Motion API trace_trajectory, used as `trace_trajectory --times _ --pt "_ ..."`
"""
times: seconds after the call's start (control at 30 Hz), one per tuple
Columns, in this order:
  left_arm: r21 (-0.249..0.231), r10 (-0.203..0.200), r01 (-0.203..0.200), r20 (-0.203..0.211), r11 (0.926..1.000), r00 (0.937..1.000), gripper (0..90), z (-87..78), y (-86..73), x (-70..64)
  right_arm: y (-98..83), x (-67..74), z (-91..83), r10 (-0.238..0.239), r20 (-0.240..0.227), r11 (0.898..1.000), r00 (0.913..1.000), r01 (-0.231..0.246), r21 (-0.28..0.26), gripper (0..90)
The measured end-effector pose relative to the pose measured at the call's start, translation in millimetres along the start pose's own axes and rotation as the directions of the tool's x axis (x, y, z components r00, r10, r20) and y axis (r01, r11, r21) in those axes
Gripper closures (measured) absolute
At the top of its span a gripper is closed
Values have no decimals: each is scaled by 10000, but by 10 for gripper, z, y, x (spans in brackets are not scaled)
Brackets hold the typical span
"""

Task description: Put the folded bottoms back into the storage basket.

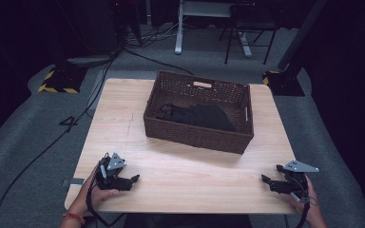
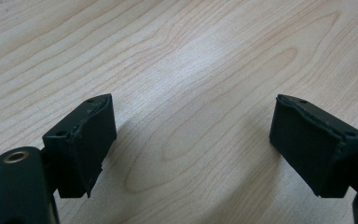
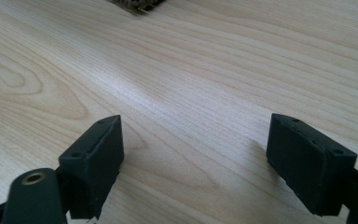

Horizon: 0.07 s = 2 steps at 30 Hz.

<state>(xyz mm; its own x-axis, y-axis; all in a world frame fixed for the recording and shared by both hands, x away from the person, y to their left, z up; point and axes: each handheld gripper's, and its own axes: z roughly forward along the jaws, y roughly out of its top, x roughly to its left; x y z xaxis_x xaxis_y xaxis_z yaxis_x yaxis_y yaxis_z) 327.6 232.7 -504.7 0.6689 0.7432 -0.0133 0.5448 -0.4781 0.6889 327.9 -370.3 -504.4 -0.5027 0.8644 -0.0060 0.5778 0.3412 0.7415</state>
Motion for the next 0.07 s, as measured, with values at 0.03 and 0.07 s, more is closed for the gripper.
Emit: trace_trajectory --times 0.03,0.07 --pt "-9 -12 12 9 10000 10000 149 2 2 0 0 0 0 2 0 10000 10000 -2 -1 194" --pt "-15 -8 8 -1 10000 10000 149 5 4 1 0 0 0 -2 1 10000 10000 2 -2 194"
